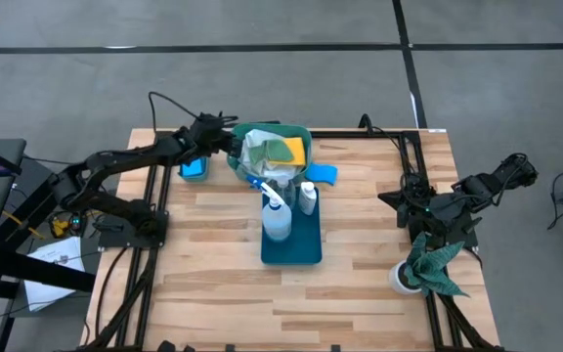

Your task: Pick & Place Kitchen Items

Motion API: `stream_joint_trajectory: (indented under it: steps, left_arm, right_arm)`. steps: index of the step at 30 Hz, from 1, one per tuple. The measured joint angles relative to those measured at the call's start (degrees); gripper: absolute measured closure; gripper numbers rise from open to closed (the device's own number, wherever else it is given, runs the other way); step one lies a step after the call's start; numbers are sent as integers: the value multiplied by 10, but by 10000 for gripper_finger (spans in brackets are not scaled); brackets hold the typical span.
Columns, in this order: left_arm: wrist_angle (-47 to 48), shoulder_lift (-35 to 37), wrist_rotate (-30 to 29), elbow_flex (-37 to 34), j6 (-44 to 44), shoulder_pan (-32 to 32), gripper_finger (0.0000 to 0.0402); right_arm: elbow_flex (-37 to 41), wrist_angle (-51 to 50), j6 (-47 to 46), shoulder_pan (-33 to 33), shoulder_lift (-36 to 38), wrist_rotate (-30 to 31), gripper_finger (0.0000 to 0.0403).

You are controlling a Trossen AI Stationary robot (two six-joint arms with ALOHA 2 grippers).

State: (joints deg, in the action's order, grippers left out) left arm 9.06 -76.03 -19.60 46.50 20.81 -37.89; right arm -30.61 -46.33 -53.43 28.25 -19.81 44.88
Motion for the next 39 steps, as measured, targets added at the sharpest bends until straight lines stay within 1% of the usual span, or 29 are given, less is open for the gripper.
stream_joint_trajectory:
  steps: [4, 11, 15, 23, 32, 39]
  left_arm:
    - [20, -2, 8, 0, 43, 0, 275]
    - [43, -9, 42, 0, 100, 0, 276]
    - [60, -9, 44, 0, 128, 0, 276]
    - [77, -9, 51, 0, 143, 0, 279]
    - [77, -9, 95, 0, 143, 0, 282]
    - [77, -9, 111, 0, 155, 3, 282]
  right_arm:
    - [0, 0, 0, 0, 0, 0, 403]
    - [0, 0, 0, 0, 0, 0, 403]
    - [0, 0, 0, 0, 0, 0, 403]
    - [0, 0, 9, 0, 0, 0, 403]
    - [0, 0, 14, 0, 0, 0, 403]
    - [0, 0, 14, 0, 0, -1, 403]
